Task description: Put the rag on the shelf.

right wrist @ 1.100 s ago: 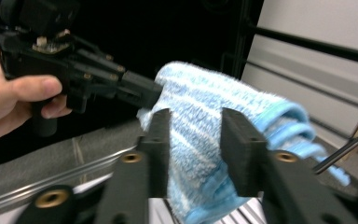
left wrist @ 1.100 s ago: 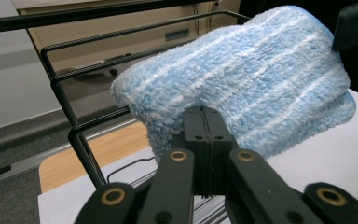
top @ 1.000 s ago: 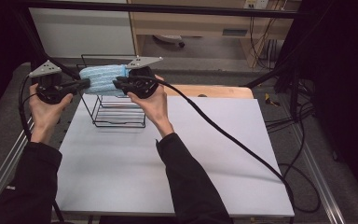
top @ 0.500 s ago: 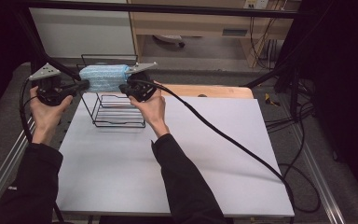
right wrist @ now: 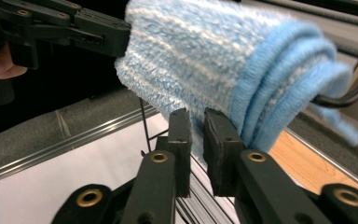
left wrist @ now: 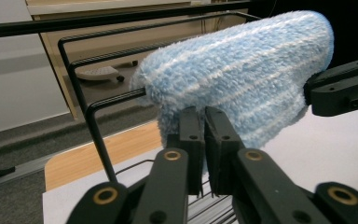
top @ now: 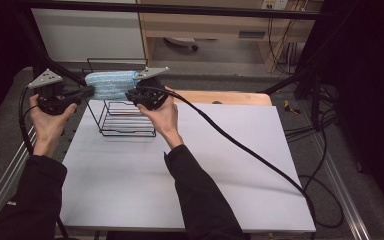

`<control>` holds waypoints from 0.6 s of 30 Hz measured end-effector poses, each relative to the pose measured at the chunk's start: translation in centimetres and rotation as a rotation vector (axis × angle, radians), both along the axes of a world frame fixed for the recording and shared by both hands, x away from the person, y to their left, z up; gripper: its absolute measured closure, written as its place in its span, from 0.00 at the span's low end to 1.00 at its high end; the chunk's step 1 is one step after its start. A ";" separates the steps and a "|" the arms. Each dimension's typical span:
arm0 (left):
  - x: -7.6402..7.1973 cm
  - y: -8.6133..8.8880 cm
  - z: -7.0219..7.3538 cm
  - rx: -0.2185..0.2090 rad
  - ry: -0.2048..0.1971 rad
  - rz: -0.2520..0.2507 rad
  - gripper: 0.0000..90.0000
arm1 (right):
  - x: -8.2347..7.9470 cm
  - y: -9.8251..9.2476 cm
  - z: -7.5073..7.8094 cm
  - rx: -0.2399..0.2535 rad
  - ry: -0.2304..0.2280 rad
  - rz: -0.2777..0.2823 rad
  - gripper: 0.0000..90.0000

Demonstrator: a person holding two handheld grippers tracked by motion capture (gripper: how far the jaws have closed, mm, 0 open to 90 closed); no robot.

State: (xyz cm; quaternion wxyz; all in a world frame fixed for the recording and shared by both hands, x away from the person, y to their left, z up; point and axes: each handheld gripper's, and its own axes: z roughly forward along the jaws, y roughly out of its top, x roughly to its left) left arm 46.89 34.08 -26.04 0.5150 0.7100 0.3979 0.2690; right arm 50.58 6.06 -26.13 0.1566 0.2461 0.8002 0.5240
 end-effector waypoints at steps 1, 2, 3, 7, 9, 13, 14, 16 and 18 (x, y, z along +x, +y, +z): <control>-0.1 0.1 0.1 -0.009 0.001 0.003 0.90 | -0.1 -0.1 0.2 0.005 -0.001 0.003 0.87; -0.3 0.2 0.3 -0.017 0.000 0.007 0.89 | -0.2 -0.1 0.3 0.014 -0.003 0.007 0.86; -0.4 0.3 0.4 -0.021 0.002 0.010 0.89 | -0.3 -0.2 0.5 0.020 -0.002 0.008 0.86; -0.7 0.4 0.8 -0.011 0.024 0.007 0.83 | -0.5 -0.5 1.0 0.030 0.000 0.011 0.81; -0.9 0.4 0.9 -0.010 0.038 -0.001 0.81 | -0.6 -0.6 1.2 0.030 0.001 0.010 0.76; -1.4 0.4 1.0 0.013 0.059 -0.009 0.74 | -0.9 -0.8 1.5 0.034 0.001 0.013 0.68; -1.6 0.3 1.0 0.020 0.062 -0.009 0.72 | -1.0 -0.8 1.6 0.034 0.004 0.014 0.65; -1.9 0.3 0.9 0.024 0.064 -0.010 0.68 | -1.2 -1.0 1.7 0.028 0.006 0.014 0.59; -2.3 0.3 0.8 0.027 0.071 -0.010 0.63 | -1.4 -1.2 1.8 0.027 0.012 0.011 0.49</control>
